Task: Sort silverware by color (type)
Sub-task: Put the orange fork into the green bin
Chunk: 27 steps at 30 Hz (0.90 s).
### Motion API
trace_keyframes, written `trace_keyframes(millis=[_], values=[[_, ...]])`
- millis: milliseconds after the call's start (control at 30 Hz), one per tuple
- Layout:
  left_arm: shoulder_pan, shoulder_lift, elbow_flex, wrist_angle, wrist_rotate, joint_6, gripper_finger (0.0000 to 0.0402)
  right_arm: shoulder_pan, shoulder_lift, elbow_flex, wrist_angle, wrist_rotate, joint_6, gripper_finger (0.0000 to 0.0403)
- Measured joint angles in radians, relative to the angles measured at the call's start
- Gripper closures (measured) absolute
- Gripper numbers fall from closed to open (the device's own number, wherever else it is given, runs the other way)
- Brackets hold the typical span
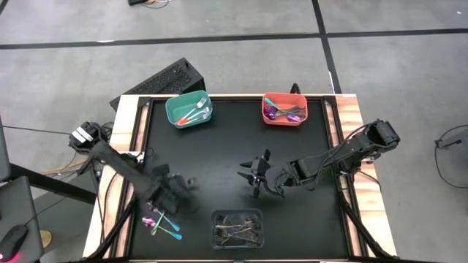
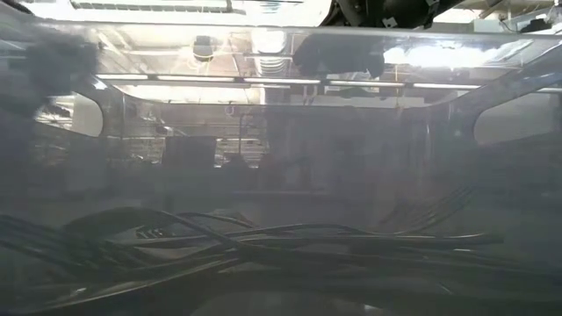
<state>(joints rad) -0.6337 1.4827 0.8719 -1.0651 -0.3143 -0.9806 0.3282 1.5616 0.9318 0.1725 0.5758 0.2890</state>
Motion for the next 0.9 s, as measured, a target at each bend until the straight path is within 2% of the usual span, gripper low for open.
trace_keyframes(millis=[200,333,433,567,767,900], values=[[0.302,-0.131,0.000,0.002,-0.071,0.338,0.0394,0.013,0.000,0.000,-0.004,-0.001,0.000,0.0237],[0.574,-0.233,0.000,0.026,-0.108,0.596,0.0394,0.013,0.000,0.000,-0.005,-0.001,0.001,0.0237],[0.775,-0.273,0.000,0.120,-0.089,0.848,0.0394,0.012,0.000,0.000,-0.006,-0.001,0.006,0.0237],[0.997,-0.269,0.000,0.330,-0.058,1.125,0.0394,0.012,0.000,0.000,-0.005,-0.001,0.010,0.0237],[1.189,-0.225,0.000,0.655,-0.056,1.372,0.0394,0.019,0.000,0.000,-0.014,0.000,0.025,0.0237],[1.262,-0.197,0.000,0.704,0.002,1.417,0.0393,0.021,0.000,0.000,-0.047,0.000,0.063,0.0237]])
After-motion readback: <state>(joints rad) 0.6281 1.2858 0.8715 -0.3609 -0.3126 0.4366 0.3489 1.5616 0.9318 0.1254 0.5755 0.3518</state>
